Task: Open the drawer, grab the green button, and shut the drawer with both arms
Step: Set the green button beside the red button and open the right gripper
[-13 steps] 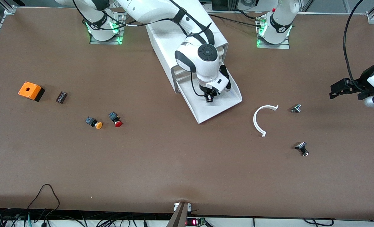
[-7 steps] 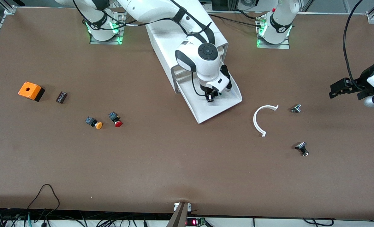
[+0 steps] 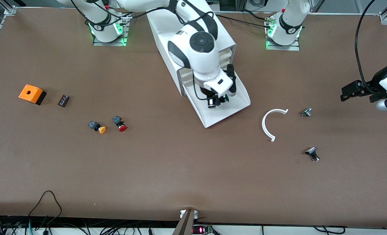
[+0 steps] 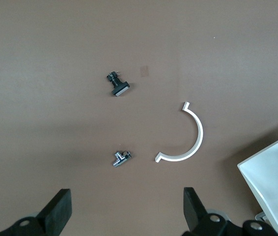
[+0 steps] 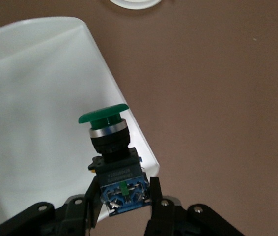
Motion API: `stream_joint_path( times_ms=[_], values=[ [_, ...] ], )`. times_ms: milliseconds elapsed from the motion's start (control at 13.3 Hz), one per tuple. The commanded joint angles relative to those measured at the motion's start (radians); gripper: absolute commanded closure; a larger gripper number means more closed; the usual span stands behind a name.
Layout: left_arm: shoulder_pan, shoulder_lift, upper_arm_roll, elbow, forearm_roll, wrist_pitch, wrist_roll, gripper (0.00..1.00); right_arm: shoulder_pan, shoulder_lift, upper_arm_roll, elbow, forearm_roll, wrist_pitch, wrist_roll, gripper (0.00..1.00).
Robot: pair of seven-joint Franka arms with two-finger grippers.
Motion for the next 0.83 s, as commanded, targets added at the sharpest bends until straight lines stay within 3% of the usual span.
stream_joint_path(
  times_ms=[0, 377, 603, 753],
  values=[
    [0.004, 0.001, -0.001, 0.009, -0.019, -0.016, -0.009, 0.00, -0.040, -0.006, -0.065, -0.006, 0.018, 0.011, 0.001, 0.72],
    [0.004, 0.001, -0.001, 0.009, -0.019, -0.016, -0.009, 0.00, -0.210, -0.015, -0.065, -0.080, 0.032, 0.036, 0.004, 0.71],
    [0.002, 0.001, -0.001, 0.009, -0.019, -0.016, -0.011, 0.00, -0.311, -0.034, -0.054, -0.133, 0.173, 0.033, 0.006, 0.71],
    [0.002, 0.001, -0.001, 0.009, -0.019, -0.016, -0.009, 0.00, -0.357, -0.056, -0.054, -0.198, 0.198, 0.030, 0.011, 0.71]
  ],
)
